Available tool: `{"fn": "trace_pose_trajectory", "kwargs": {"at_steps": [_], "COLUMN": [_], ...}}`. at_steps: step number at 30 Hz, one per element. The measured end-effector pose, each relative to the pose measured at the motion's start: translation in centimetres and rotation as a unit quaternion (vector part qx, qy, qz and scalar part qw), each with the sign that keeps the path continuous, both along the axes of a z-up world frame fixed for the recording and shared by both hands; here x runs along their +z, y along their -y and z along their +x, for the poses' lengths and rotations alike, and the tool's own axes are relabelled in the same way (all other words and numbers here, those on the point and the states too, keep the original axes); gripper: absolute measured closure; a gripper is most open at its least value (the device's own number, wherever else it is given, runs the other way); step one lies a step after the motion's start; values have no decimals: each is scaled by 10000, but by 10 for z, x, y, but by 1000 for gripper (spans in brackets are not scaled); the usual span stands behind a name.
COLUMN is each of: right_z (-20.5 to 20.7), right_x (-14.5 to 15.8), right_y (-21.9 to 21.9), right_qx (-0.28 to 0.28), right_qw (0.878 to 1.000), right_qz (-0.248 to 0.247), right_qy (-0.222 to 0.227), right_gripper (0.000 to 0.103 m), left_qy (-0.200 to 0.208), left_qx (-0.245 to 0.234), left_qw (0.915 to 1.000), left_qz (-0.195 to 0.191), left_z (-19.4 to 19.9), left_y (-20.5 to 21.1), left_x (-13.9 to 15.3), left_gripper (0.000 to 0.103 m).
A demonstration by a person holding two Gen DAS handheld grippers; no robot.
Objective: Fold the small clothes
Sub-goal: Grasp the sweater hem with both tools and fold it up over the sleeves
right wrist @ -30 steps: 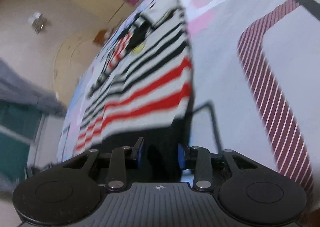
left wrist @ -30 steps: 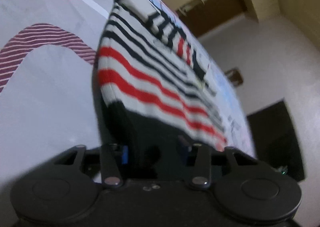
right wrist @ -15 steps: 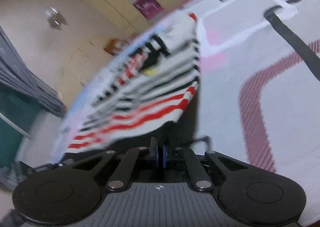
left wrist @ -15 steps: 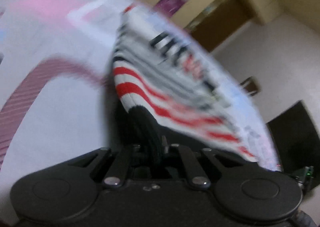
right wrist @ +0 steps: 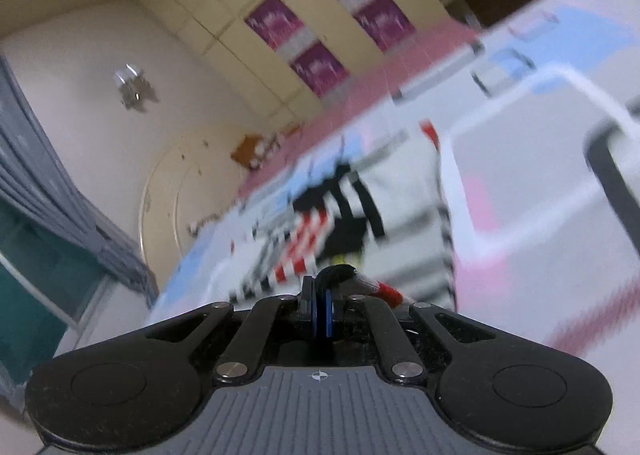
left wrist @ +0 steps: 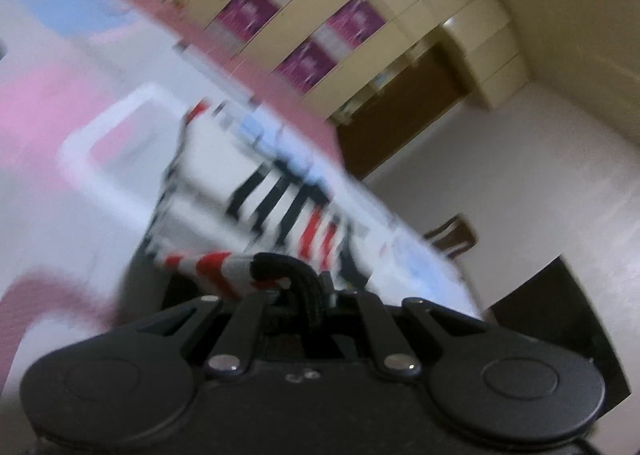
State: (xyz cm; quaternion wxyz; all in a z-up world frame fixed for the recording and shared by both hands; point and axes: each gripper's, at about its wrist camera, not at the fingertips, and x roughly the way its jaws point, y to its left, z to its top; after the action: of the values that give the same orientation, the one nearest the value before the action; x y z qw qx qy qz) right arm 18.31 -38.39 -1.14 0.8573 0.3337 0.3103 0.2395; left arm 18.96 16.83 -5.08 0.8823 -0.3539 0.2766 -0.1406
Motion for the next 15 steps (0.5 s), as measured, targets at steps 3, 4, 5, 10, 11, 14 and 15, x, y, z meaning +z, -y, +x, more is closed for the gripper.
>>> {"fn": "trace_pose_trajectory", "kwargs": {"at_steps": [3,4,5,10,11,14,15], "right_z": [35,48,62,146,160,206,218], "right_x": [22,28,33,32,24,-20,-38], "right_y": [-5,-6,-6,-14,-14,-18,-21], "right_qx": [-180,-239,-294,-490,-510,-584,-591], "right_qw": [9996,9994,9991,9981,9977,9941,9923], "right_qz": [75,132,214,372,393,388,350], "right_qy": [181,217,240,-79,-224,-826,-1033], "right_gripper": [100,100,100,100,100,100,100], "left_qy": [283,360,406,168,-30,-646,-854], "left_qx": [17,9,3,-53,-49,-30,-29], "left_qw": [9995,9992,9989,9998,10000,9979,9963], "left_qz": [-160,-195,-230,-119,-72,-18,-25], "left_z": [43,60,73,150,167,210,223], "left_y": [-4,-5,-5,-8,-9,-10,-12], "left_x": [21,27,32,25,14,-30,-43], "left_gripper": [97,97,97,97,97,97,97]}}
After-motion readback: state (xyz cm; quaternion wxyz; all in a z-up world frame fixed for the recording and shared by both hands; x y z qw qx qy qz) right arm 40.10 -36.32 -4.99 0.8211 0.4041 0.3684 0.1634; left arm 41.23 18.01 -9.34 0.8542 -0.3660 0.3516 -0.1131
